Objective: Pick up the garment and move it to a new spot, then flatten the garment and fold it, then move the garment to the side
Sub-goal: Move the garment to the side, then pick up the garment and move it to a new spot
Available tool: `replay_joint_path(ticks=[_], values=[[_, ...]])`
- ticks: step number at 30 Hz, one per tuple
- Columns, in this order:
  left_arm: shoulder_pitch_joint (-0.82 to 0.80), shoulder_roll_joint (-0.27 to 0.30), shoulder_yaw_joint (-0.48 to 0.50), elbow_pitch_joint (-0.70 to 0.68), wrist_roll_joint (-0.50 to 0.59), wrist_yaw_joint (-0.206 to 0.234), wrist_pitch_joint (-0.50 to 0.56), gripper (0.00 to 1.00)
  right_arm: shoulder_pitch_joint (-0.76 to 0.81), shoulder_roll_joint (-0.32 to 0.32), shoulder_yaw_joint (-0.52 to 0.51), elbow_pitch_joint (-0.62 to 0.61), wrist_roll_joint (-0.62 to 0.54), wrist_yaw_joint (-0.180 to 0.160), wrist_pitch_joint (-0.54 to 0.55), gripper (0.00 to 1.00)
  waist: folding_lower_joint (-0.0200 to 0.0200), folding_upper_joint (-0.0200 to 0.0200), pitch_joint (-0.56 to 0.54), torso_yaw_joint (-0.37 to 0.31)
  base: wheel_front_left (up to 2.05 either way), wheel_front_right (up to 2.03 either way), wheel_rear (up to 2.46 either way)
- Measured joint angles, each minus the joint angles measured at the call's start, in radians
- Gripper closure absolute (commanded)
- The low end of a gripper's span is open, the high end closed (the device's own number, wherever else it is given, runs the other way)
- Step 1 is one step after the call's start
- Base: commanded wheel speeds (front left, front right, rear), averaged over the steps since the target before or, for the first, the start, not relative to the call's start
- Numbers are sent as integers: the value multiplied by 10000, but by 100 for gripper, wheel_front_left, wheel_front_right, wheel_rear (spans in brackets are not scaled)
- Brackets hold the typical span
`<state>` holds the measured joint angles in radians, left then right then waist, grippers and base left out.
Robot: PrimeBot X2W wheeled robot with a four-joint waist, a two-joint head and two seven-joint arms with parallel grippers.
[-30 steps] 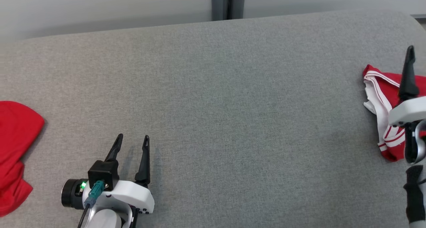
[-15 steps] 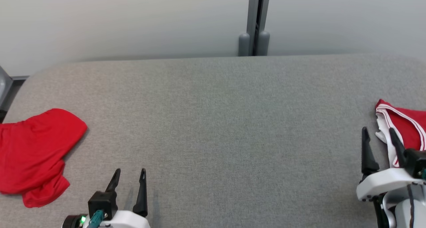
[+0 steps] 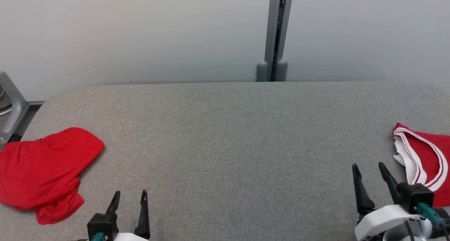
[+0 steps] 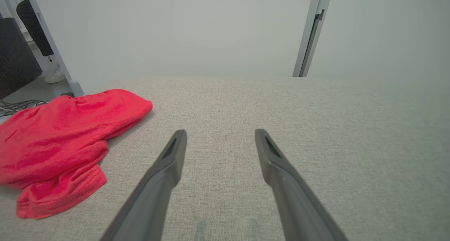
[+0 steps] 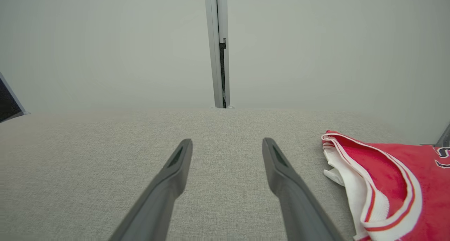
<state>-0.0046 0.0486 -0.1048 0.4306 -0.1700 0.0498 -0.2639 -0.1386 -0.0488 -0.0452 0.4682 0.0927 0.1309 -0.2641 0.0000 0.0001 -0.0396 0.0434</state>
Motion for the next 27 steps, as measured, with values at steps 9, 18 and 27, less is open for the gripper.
replay_joint_path(ticks=[9,18,27], values=[[56,0,121,-48,27,15,0,0,289,4,276,-86,316,0,-2,0,0,0,-151,-2,0,0,0],[-77,-10,-104,19,-56,-48,-2,0,576,4,180,-48,418,0,0,0,0,0,3,932,0,0,0],[17,6,458,140,196,-92,0,0,572,6,458,82,867,0,-2,0,0,0,89,2899,0,0,0]])
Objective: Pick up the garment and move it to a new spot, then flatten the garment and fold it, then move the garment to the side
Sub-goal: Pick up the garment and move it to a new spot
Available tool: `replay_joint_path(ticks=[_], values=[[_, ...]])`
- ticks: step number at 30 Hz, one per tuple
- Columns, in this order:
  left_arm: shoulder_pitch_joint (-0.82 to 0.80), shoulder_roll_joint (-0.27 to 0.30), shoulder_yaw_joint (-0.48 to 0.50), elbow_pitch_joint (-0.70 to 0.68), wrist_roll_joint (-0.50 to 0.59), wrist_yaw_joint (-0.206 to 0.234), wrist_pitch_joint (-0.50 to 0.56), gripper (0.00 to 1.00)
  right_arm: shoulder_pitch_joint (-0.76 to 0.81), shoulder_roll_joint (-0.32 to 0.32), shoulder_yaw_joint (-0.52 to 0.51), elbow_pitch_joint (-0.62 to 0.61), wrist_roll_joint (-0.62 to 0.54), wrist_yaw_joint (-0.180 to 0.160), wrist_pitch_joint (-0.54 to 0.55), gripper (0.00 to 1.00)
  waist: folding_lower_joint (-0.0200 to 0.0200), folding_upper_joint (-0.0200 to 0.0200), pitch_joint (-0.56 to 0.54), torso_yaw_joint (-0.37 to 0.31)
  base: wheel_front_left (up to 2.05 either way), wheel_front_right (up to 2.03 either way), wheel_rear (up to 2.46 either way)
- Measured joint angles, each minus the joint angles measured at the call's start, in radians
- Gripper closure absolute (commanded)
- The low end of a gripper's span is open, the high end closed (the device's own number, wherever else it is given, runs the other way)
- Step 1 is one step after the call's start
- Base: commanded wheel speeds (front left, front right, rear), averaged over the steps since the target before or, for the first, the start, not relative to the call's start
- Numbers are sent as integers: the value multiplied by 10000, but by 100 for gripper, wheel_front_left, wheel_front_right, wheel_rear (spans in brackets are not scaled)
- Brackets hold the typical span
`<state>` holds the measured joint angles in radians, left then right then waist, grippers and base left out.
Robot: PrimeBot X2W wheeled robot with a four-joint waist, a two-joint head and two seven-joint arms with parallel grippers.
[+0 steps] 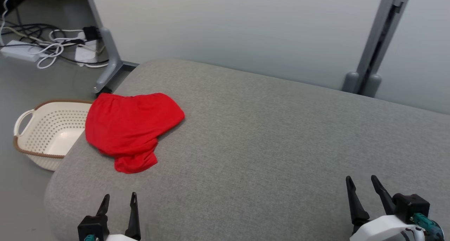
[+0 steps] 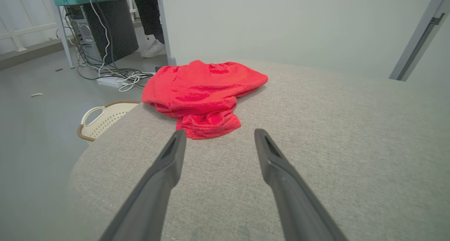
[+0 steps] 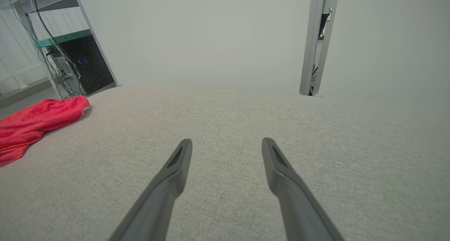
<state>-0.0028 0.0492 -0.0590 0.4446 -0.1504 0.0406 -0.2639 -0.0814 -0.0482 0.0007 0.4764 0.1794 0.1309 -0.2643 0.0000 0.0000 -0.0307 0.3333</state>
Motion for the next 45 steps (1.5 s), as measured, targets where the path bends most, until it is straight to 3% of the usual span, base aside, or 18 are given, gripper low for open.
replay_joint_path(ticks=[3,8,18,31,35,45], values=[[105,-6,324,-21,81,4,0,0,-131,-4,290,23,144,-2,0,0,0,0,32,790,0,0,0],[188,-10,700,-31,27,44,0,0,-224,2,652,56,188,0,0,0,0,0,63,1558,0,0,0],[72,2,995,144,-291,-35,0,0,-487,6,779,136,123,0,2,0,1,0,398,1795,0,0,0],[-2598,109,1931,1910,-623,-360,6,0,-1267,2,316,-79,-706,0,0,0,0,0,1662,856,0,0,0],[-3663,359,2397,2629,-773,-495,6,0,-1691,12,305,-207,-855,0,2,0,0,0,2175,462,0,0,0],[-5892,1544,2458,4955,-428,-895,-2,0,-2457,2,-150,-456,-1202,0,0,0,1,0,3376,-708,0,0,0]])
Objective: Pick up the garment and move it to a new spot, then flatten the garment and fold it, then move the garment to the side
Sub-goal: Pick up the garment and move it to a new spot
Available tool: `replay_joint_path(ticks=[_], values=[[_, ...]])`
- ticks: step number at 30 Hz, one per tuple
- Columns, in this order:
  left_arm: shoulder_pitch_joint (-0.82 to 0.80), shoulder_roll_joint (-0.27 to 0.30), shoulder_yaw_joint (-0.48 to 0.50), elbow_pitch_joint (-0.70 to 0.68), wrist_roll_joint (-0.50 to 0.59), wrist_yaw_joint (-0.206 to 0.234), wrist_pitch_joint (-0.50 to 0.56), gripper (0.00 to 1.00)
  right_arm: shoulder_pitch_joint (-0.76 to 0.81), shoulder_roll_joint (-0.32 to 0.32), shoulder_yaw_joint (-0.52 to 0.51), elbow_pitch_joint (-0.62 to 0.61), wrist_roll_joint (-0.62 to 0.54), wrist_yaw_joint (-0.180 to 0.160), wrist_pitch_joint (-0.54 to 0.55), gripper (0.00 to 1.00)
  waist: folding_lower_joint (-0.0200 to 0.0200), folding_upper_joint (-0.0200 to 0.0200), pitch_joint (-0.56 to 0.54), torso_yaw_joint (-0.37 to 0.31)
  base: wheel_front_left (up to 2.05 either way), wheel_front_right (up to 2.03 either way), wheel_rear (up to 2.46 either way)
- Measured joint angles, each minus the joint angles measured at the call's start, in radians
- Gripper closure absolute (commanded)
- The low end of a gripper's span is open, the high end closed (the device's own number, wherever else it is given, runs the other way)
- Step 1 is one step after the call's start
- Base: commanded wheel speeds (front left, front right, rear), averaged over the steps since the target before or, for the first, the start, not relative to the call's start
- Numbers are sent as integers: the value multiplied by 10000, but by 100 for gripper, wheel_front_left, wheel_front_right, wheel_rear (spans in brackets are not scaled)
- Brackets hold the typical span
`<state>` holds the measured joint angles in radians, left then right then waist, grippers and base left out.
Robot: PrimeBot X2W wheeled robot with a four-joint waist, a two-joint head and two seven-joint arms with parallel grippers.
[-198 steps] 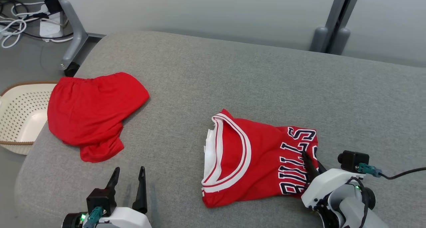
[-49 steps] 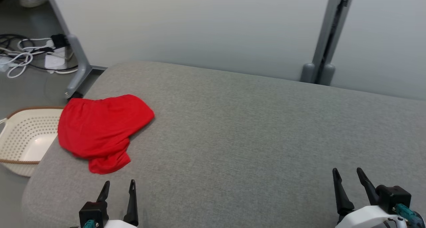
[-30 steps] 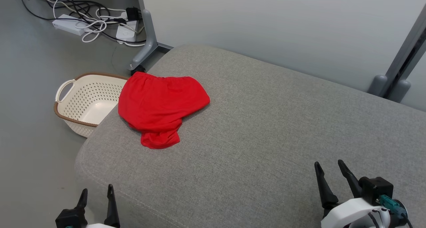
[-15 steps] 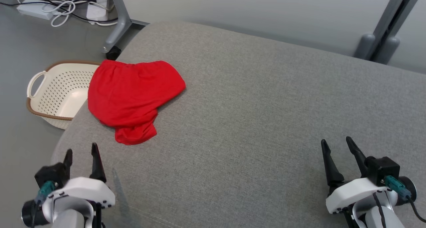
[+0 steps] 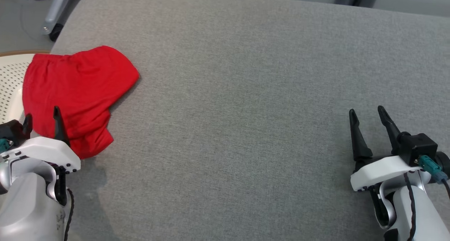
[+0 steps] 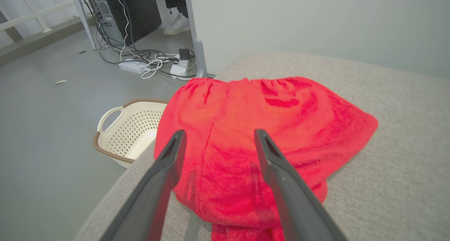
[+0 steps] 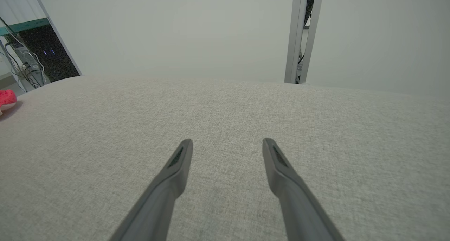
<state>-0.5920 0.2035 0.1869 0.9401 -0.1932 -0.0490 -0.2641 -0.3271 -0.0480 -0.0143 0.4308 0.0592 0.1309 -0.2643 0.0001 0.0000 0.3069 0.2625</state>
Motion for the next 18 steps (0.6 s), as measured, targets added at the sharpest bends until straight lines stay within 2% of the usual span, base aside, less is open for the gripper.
replay_joint_path(ticks=[6,11,12,13,14,18], values=[[-852,274,0,1891,-105,-90,209,0,-204,4,-115,-13,-171,0,2,0,-1,0,519,-597,0,0,0],[-1175,454,178,2834,-431,-201,435,0,-321,4,-334,-86,-270,0,0,0,0,0,755,-1006,0,0,0],[-1229,500,153,2917,-443,-203,437,41,-322,-6,-387,-94,-278,0,0,0,0,0,786,-1056,0,0,0],[-1265,533,136,2970,-447,-221,420,92,-322,-6,-426,-96,-282,0,2,0,0,0,804,-1098,0,0,0],[-1291,541,153,3010,-466,-228,372,100,-321,-4,-443,-96,-278,0,0,0,0,0,802,-1129,0,0,0],[-1406,639,61,3055,-462,-347,205,100,-305,-4,-464,-52,-123,0,2,0,0,0,684,-1152,0,0,0]])
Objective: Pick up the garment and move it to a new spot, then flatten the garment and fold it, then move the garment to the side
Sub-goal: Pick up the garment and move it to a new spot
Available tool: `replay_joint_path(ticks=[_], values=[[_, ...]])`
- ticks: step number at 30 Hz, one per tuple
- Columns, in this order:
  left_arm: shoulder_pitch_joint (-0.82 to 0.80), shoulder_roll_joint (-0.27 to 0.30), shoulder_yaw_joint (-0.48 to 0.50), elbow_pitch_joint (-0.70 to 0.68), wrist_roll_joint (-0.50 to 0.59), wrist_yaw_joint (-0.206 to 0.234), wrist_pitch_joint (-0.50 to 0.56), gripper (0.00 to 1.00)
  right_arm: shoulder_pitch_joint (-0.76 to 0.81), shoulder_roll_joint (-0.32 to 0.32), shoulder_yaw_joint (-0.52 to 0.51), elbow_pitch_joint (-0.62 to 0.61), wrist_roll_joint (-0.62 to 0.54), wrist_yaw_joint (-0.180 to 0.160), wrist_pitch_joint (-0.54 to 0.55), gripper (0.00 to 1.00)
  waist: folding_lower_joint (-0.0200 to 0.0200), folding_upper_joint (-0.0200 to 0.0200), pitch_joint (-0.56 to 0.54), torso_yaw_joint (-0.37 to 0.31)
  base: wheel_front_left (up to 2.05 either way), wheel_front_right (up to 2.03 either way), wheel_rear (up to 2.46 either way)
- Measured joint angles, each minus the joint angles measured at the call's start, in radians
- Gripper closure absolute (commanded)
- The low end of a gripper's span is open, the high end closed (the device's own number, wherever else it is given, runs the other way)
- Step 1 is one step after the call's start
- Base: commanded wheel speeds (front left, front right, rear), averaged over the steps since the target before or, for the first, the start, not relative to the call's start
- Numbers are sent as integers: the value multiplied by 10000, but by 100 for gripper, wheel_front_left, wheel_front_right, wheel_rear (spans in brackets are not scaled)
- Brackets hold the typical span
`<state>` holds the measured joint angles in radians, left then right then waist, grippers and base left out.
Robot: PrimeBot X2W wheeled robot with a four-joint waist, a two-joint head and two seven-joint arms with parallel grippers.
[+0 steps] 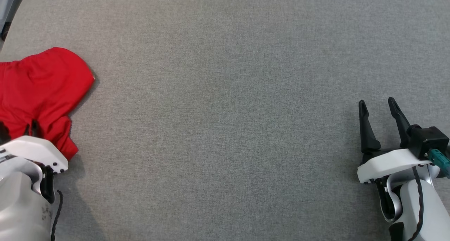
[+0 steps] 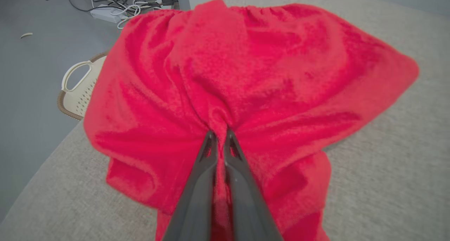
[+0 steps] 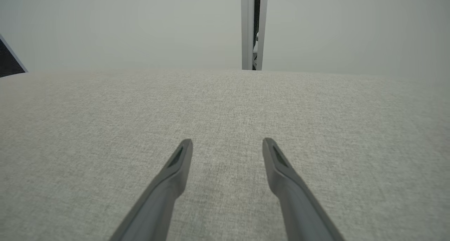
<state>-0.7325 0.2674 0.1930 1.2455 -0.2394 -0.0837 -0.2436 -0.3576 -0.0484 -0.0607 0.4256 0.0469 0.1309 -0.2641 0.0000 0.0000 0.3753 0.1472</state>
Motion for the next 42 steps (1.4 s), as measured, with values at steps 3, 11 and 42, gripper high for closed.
replay_joint_path(ticks=[3,11,42], values=[[-260,88,-259,-274,148,-134,-121,100,50,4,59,0,196,0,0,0,0,0,-155,29,0,0,0],[-868,161,-832,-2071,445,-385,-169,100,184,4,326,71,907,0,-2,0,0,0,-718,-85,0,0,0],[1115,-2197,-7998,-5691,-2410,94,-182,13,1061,0,798,268,1831,0,0,0,0,0,-2189,-2477,0,0,0]])
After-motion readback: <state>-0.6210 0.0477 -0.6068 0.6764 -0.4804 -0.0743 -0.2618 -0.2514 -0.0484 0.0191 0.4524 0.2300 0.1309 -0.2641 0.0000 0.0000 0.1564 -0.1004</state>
